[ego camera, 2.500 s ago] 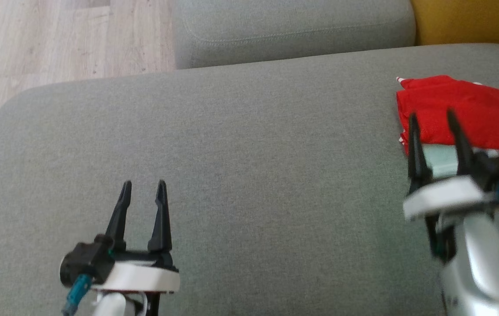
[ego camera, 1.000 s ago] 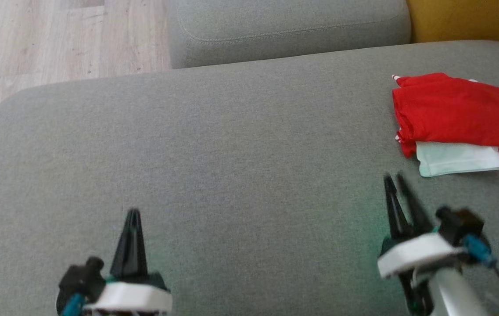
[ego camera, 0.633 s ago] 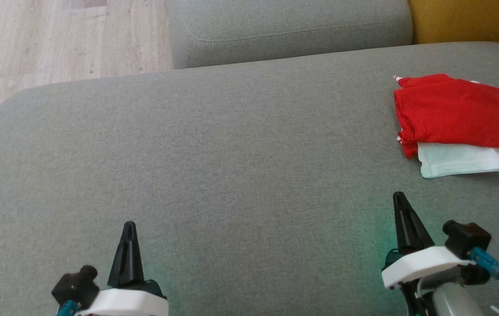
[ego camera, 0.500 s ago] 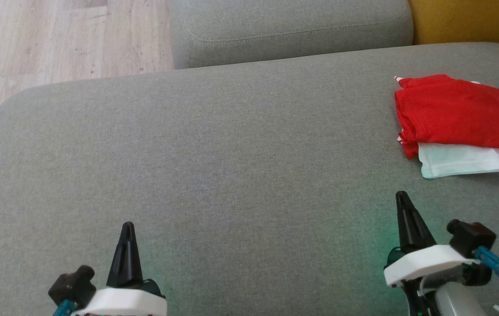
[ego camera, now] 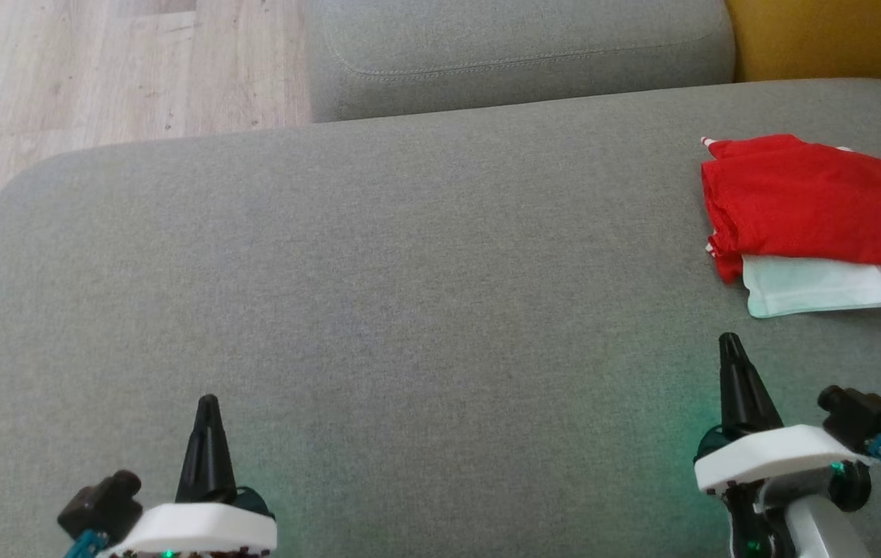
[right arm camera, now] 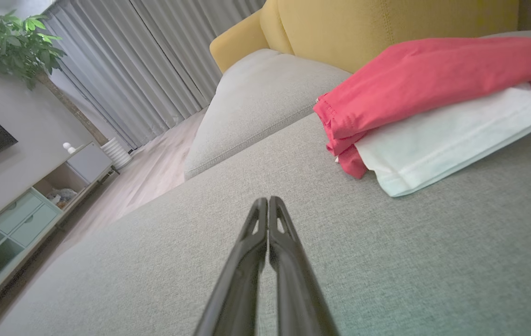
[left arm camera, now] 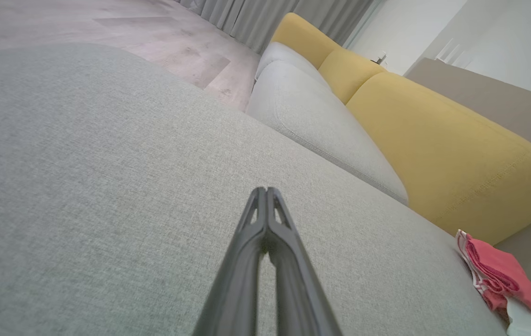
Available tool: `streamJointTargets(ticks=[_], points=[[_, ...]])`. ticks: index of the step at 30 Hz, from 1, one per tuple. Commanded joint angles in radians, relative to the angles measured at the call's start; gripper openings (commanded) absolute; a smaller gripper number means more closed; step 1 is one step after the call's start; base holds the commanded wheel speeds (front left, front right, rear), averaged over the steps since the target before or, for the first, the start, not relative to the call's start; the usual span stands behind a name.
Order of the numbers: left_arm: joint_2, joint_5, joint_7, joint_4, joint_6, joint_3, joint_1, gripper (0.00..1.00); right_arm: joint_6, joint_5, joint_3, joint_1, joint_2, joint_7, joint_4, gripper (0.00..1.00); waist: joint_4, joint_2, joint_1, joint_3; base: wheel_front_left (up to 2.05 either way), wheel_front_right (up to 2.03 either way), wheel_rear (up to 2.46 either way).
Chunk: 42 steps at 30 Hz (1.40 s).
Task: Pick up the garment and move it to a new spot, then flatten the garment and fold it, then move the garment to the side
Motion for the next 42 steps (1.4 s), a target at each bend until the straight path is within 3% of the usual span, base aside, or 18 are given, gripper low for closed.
streamJointTargets(ticks=[1,42], points=[[0.004,-0.030,0.006,-0.031,-0.005,0.023,-0.051,0.00,0.000,0.037,-0.006,-0.047,-0.005,0.009,-0.039,0.00,0.001,0.0000,0.0000,0.000,0.00,0.00,0.00],[0.007,-0.427,0.122,-0.036,-0.036,0.111,-0.086,0.00,-0.001,0.497,-0.069,-0.041,-0.008,0.124,-0.090,0.00,0.023,0.0000,0.0000,-0.007,0.00,0.00,0.00]])
